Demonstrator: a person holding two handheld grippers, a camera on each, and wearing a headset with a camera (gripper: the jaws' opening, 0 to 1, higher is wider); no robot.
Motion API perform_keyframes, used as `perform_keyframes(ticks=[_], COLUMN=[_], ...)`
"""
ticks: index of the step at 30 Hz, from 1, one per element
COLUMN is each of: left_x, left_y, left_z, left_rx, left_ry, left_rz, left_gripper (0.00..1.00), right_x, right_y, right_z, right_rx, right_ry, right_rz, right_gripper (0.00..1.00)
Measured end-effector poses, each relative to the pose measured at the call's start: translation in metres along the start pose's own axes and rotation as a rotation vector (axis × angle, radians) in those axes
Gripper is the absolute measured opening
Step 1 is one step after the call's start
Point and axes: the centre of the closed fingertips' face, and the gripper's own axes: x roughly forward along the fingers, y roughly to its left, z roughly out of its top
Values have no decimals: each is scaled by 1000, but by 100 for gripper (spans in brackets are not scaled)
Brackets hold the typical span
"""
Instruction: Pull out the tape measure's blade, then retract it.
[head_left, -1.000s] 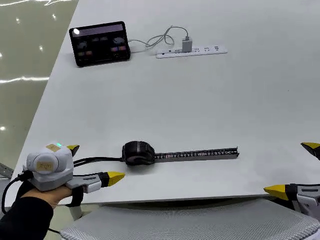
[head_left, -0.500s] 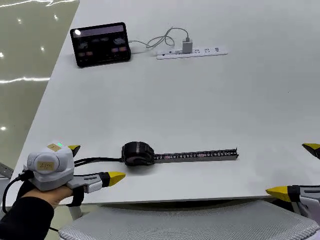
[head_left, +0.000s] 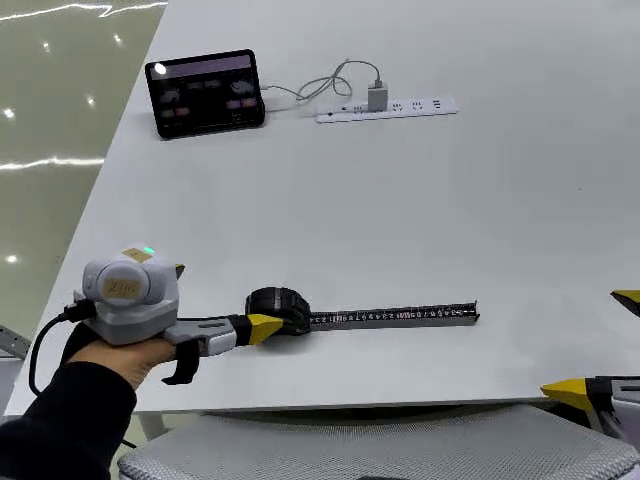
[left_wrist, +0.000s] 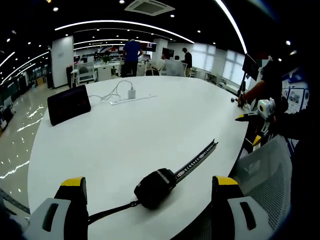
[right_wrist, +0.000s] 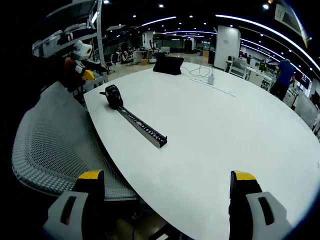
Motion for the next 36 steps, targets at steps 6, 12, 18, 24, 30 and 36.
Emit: perform_keyframes(ticks=[6,12,18,24,30,36], left_x=[15,31,50,62,65,73], left_y=[4,-3,-4,3,20,9], left_z=[-11,-27,-40,-48,-50,-53], left_rx=[-72,-74,-104,-151,-222,-164], left_ry=[36,93,121,79,56,83], left_rz=[85,126,152,235,280,240], left_gripper=[100,100,99,98,100,100], right_x=[0,13,29,42,54,70], right_y=[0,9,17,13,7,10], right_z=[5,10,12,23,33,31], right_rx=[-7,-49,-113,-158,-214,-290], right_ry=[-5,0,46,55,79,131], right_rz=[13,65,106,137,159,226], right_gripper=[100,100,100,97,97,90])
